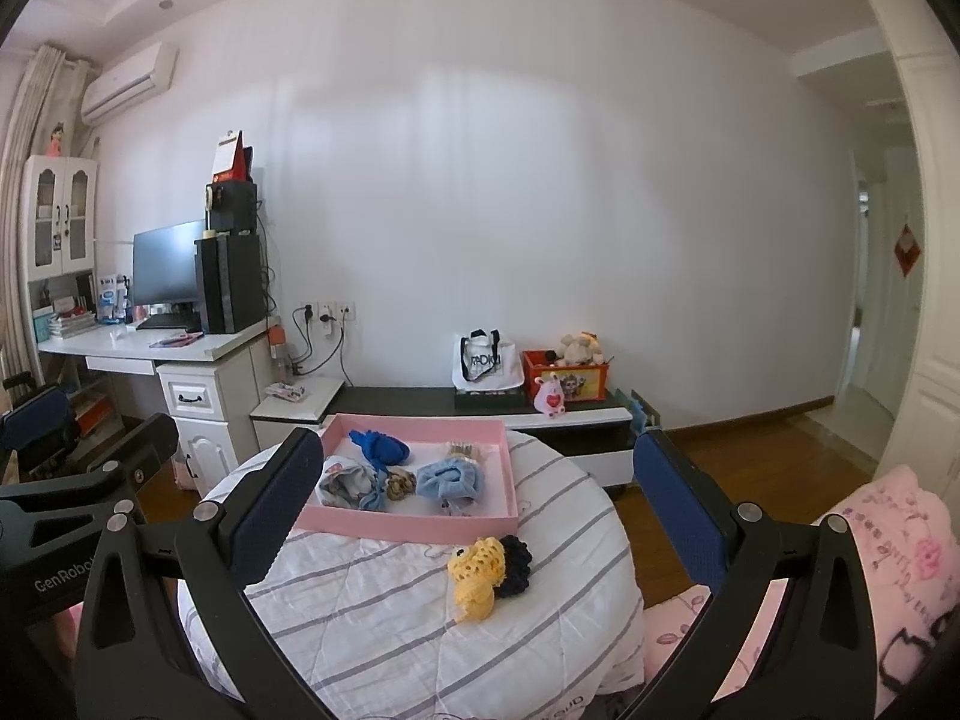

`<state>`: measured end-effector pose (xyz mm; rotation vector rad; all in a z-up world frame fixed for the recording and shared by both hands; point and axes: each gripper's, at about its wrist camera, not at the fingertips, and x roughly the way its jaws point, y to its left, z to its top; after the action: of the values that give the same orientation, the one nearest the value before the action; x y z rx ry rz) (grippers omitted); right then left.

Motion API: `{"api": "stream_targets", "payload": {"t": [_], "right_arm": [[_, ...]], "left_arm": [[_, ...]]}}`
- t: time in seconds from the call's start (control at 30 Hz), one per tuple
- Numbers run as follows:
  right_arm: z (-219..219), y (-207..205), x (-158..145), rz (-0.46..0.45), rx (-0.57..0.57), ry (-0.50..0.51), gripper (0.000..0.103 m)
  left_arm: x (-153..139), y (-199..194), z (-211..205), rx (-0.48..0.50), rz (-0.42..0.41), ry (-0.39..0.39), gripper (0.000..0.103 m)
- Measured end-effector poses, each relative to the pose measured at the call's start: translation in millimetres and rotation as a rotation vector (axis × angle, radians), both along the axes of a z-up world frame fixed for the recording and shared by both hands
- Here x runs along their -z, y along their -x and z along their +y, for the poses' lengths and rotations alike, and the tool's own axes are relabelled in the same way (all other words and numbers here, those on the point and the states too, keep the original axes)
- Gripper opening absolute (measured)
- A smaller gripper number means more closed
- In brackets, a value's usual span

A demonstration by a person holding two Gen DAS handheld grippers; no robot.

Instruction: Organize soft objects

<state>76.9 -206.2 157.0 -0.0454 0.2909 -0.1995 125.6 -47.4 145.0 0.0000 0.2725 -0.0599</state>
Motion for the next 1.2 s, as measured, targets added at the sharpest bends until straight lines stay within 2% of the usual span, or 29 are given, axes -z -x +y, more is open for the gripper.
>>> {"api": "stream_targets", "payload": {"t": [0.23,0.43,0.93,1.2], "right_arm": [[-4,-5,4,0.018,0.0,-0.01,0.103],[-11,-16,17,0.065,0.007,-0.028,0.103],[-57,-52,67,0.218,0.073,-0.088,0.103],[-106,-74,103,0.311,0.149,-0.159,0.103]], "left_arm": [[5,-5,-1,0.006,0.02,-0.008,0.103],[12,-18,-3,0.014,0.072,-0.028,0.103],[31,-82,-40,0.106,0.278,-0.079,0.103],[53,-125,-87,0.164,0.39,-0.141,0.103]]}}
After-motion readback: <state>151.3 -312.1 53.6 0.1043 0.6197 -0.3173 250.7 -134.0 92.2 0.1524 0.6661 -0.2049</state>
